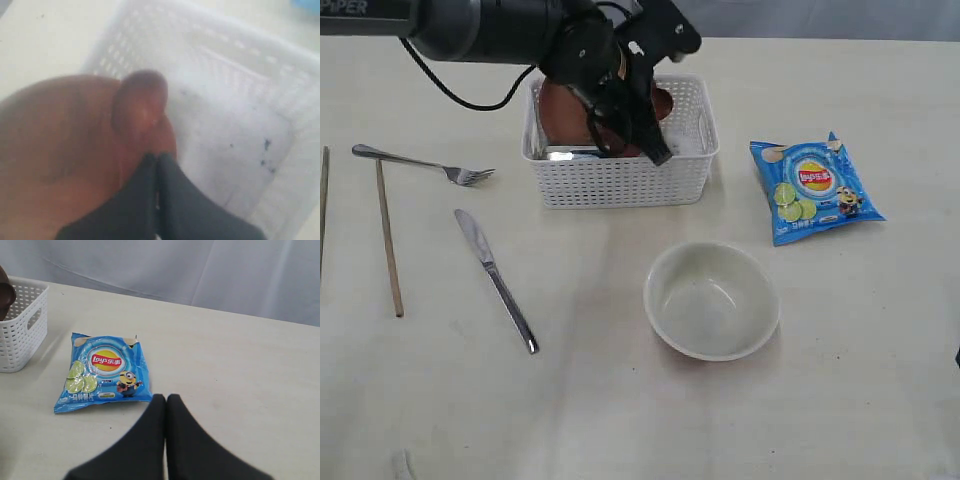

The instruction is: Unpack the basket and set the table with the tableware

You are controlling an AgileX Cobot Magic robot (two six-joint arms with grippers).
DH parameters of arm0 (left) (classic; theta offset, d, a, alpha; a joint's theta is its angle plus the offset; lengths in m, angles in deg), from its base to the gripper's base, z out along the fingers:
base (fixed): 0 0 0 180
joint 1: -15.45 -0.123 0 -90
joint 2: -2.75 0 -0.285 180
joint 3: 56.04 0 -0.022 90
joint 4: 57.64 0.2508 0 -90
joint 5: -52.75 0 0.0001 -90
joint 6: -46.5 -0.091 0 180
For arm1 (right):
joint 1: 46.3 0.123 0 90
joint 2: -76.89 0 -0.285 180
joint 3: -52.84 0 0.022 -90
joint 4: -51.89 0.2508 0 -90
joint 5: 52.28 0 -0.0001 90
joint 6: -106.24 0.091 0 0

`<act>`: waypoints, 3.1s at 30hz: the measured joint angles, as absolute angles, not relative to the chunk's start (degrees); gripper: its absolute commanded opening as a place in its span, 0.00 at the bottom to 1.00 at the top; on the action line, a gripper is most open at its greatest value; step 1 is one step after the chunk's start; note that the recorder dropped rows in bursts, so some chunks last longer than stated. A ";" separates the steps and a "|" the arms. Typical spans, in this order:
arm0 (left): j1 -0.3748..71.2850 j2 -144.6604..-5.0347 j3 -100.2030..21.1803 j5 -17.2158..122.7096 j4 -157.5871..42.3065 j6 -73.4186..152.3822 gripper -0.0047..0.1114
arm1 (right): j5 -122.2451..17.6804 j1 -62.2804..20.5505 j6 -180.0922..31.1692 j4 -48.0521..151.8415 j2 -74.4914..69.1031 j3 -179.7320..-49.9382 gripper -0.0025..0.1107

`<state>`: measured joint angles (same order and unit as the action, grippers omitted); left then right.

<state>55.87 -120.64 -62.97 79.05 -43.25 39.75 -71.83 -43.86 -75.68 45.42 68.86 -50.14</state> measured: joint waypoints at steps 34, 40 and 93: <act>41.28 -129.79 -75.02 102.23 -90.12 -17.31 0.46 | -71.83 -43.86 -75.68 45.42 68.86 -50.14 0.02; 41.28 -130.18 -75.02 100.76 -91.36 -20.32 0.46 | -71.83 -43.86 -75.68 45.42 68.86 -50.14 0.02; 41.28 -129.90 -75.14 98.62 -88.27 -18.72 0.53 | -71.83 -43.86 -75.68 45.42 68.86 -50.14 0.02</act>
